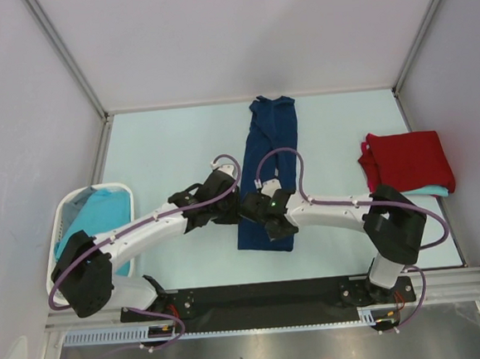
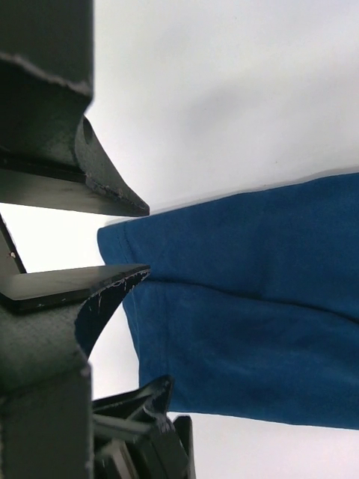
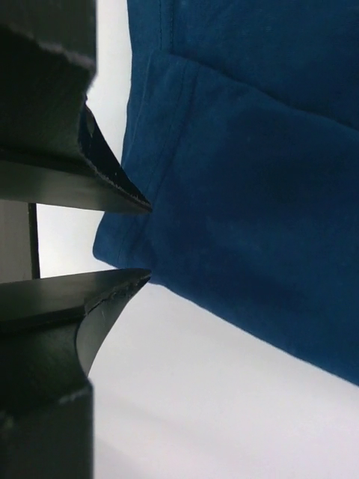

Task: Fold and stack the t-shirts
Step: Rotate the tshirt 95 degrees

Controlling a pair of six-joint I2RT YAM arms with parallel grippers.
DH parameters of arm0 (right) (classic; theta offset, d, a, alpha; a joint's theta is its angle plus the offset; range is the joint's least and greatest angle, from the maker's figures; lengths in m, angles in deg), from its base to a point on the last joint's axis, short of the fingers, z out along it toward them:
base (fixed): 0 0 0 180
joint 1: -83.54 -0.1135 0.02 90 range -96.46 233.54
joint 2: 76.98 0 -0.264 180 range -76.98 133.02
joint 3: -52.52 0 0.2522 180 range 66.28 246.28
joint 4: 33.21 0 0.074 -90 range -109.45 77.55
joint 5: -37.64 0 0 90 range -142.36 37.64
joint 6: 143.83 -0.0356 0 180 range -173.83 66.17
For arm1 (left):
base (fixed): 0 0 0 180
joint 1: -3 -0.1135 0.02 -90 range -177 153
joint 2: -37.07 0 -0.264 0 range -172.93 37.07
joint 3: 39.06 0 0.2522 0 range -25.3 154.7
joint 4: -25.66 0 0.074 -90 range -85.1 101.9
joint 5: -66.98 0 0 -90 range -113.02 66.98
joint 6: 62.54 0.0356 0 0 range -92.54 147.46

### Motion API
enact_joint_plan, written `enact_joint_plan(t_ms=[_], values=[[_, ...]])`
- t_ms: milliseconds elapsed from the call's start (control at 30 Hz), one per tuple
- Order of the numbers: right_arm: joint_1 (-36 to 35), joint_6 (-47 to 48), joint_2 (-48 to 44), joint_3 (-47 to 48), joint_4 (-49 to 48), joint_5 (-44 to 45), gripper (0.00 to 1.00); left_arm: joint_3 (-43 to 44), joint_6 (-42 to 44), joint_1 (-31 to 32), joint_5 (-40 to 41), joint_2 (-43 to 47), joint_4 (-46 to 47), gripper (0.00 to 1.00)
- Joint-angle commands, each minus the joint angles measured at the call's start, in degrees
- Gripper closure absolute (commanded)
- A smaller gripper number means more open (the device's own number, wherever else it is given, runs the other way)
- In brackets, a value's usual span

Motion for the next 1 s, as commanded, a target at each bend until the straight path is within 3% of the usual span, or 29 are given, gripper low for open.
enact_joint_plan(t_ms=[0,367,633,700,800,967], values=[[-0.99,-2.13,1.59,1.48,-0.85,0.10,0.62,-0.56,-0.83,-0.49,-0.51,0.90,0.60,0.63],[-1.52,-4.50,2.04,-0.98,-0.24,-0.69,0.86,-0.82,-0.04,-0.49,-1.04,0.28,0.69,0.63],[-2.05,-6.79,0.99,-3.01,0.55,-1.05,0.92,-0.47,0.48,-0.49,-1.74,-0.51,0.95,0.63],[-2.40,-7.66,0.37,-2.83,1.17,-0.52,0.84,-0.47,0.48,-0.49,-1.83,-0.60,1.04,0.63],[-3.36,-8.46,-1.12,-2.22,1.79,0.53,0.62,-0.56,0.66,-0.49,-2.09,-0.60,1.13,0.63],[-3.80,-8.81,-0.51,-1.77,2.84,0.45,0.52,-0.65,0.66,-0.49,-2.80,-1.04,1.48,0.63]])
